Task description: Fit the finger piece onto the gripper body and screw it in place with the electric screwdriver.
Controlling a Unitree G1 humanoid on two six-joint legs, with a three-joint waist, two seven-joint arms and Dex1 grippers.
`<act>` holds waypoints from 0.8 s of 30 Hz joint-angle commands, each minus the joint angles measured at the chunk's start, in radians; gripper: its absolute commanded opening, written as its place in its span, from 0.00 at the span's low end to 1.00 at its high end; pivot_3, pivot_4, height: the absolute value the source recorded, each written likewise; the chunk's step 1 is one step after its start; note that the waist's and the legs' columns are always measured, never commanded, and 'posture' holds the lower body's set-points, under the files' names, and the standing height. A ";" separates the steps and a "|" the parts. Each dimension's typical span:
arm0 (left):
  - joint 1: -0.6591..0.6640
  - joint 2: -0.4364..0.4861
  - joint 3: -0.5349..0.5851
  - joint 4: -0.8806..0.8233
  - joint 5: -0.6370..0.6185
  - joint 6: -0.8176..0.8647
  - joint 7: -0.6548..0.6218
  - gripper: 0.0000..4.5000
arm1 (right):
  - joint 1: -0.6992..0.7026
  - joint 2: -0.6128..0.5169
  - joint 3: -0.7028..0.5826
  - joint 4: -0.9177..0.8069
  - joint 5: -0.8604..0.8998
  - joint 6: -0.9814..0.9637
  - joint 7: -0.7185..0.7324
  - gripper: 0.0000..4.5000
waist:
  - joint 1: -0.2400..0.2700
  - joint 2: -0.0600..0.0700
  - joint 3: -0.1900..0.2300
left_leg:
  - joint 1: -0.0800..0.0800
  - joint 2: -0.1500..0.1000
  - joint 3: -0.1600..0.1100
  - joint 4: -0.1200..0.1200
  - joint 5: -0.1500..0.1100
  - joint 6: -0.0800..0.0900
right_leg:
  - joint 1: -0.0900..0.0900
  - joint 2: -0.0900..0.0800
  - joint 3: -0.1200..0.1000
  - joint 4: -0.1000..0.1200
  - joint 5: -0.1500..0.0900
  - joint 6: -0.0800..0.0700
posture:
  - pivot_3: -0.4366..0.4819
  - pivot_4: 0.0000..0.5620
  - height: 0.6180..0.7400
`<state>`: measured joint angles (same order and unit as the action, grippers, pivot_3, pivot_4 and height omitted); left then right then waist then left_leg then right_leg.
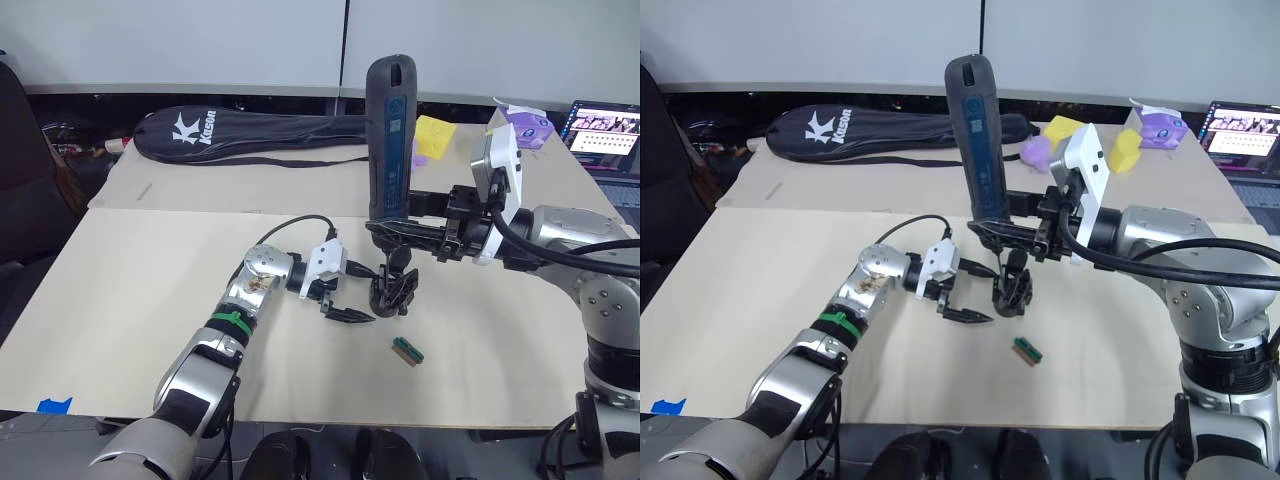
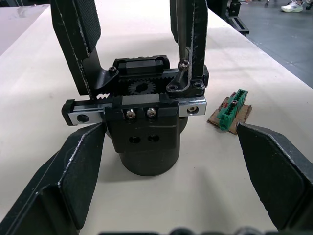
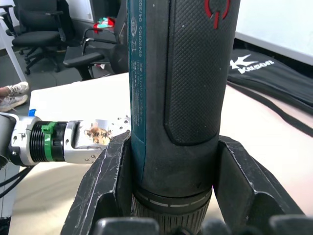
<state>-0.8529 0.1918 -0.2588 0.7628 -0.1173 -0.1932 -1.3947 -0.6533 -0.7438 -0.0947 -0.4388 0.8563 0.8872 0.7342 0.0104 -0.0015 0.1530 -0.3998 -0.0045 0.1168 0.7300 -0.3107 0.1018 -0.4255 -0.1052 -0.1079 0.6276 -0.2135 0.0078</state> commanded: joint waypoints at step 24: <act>-0.005 -0.003 0.005 -0.016 0.002 -0.011 0.005 1.00 | -0.025 0.009 -0.040 -0.005 -0.034 -0.057 0.029 0.42 | -0.001 0.000 0.000 | 0.000 0.000 0.000 0.000 0.000 0.000 | 0.000 0.000 0.000 0.000 0.000 0.000 | 0.48 0.27 1.00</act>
<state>-0.8529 0.1916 -0.2589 0.7629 -0.1170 -0.1934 -1.3920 -0.6463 -0.7367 -0.0947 -0.4192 0.8079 0.8663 0.7620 0.0097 -0.0015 0.1530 -0.3997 -0.0045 0.1168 0.7300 -0.3106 0.1017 -0.4256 -0.1051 -0.1079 0.6276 -0.2135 0.0078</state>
